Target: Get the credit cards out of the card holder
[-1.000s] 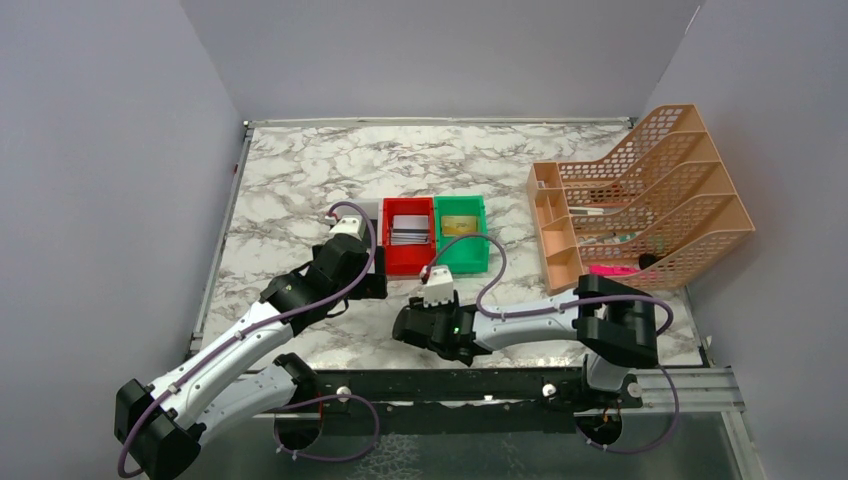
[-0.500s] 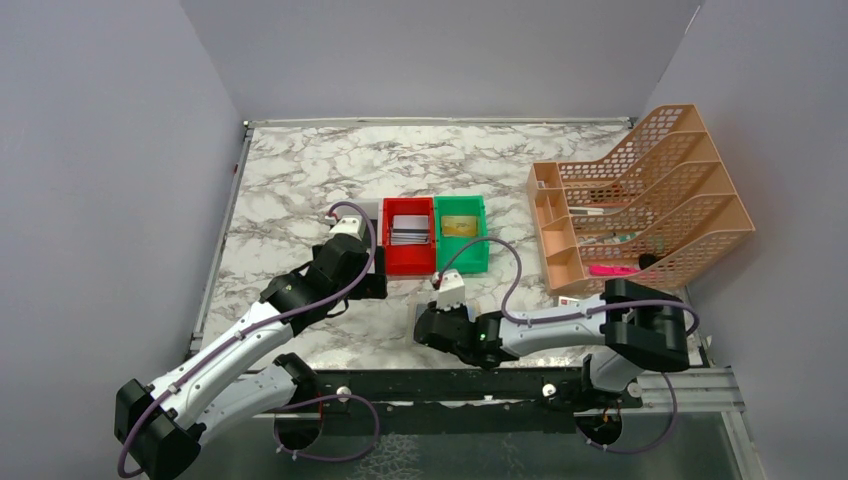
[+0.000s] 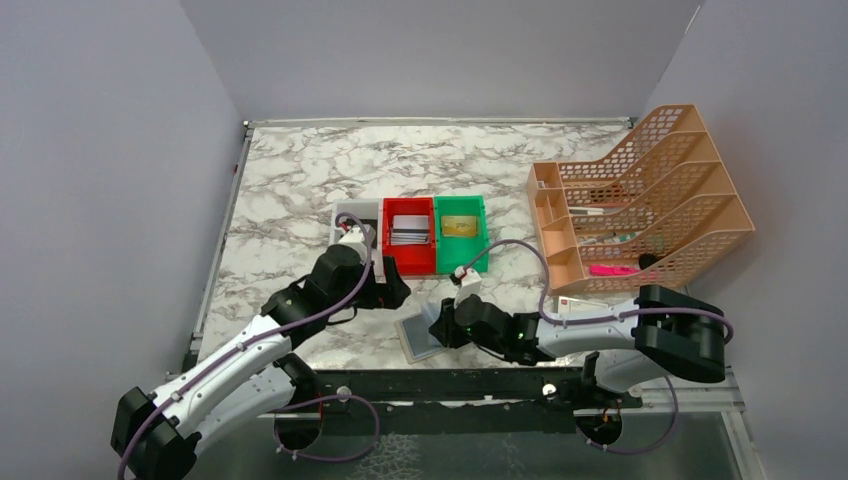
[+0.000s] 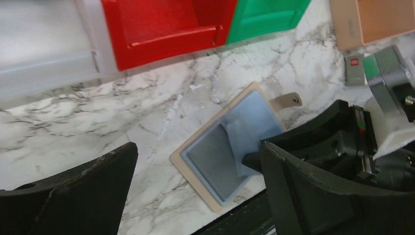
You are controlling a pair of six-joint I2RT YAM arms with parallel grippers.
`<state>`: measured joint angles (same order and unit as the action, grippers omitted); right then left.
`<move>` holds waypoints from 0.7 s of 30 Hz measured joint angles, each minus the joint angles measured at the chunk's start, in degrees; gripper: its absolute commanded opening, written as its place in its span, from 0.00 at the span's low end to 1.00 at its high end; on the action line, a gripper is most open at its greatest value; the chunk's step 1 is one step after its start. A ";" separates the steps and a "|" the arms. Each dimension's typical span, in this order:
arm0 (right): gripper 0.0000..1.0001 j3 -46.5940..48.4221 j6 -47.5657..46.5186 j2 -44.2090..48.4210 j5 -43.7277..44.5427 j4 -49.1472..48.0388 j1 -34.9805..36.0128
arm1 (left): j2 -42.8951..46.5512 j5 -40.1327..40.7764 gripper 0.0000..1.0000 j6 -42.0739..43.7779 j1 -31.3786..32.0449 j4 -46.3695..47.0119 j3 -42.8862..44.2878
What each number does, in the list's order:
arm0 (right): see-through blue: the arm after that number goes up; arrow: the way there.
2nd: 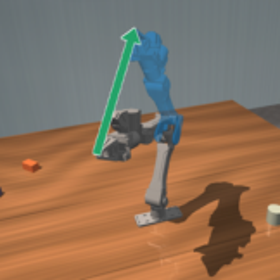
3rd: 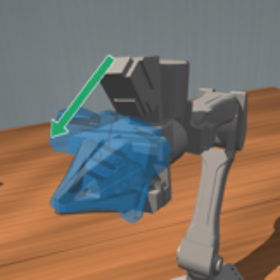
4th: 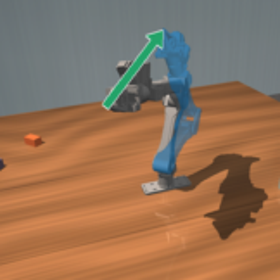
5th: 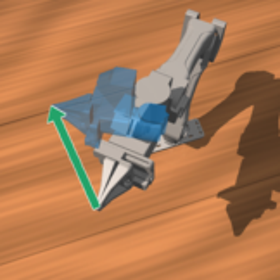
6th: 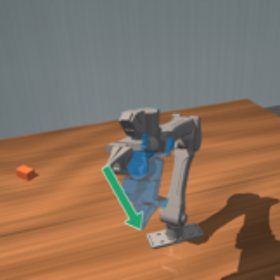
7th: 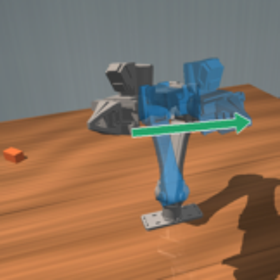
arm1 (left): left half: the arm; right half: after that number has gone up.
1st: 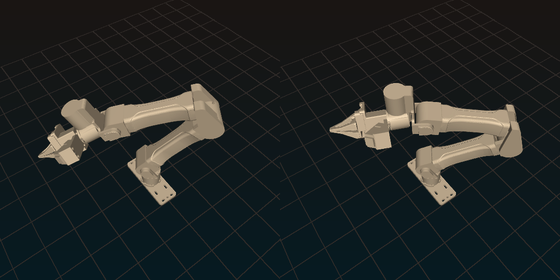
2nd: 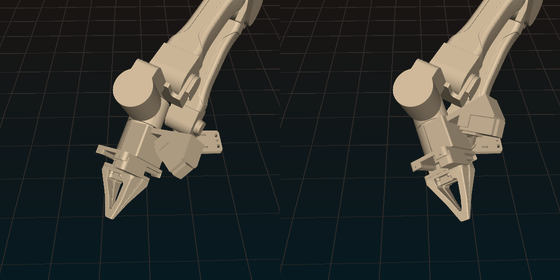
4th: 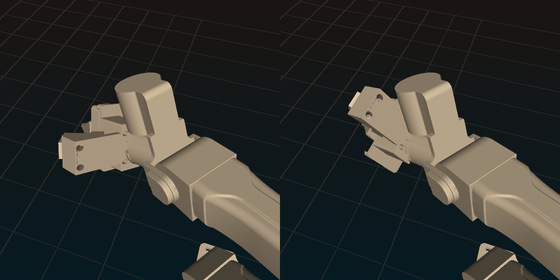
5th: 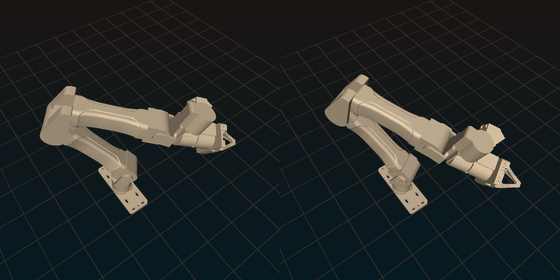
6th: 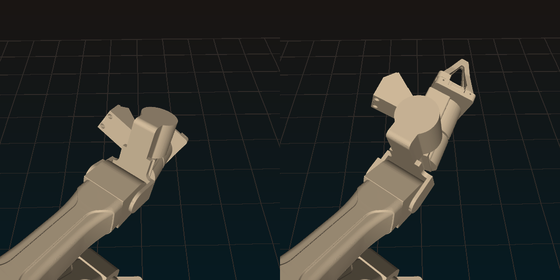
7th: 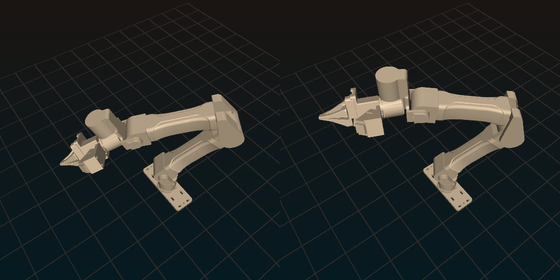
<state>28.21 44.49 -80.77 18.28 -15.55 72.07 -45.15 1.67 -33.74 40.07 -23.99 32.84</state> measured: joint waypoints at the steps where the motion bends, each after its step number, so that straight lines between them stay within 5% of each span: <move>1: 0.26 -0.98 0.17 0.07 -1.42 -1.95 -0.52 | 0.02 -1.88 0.99 -0.66 0.00 1.62 -1.29; 11: 0.26 -4.74 3.48 0.11 -4.98 -7.85 -3.13 | -3.96 -18.62 0.92 -8.48 0.02 21.05 -13.18; 21: 0.26 -5.14 5.07 -0.46 -5.84 -9.40 -3.19 | -12.79 -22.67 0.88 -12.41 2.51 34.40 -16.13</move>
<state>23.07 49.56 -81.23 12.45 -24.95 68.88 -57.93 -20.99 -46.15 42.59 10.41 16.71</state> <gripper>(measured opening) 0.259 0.890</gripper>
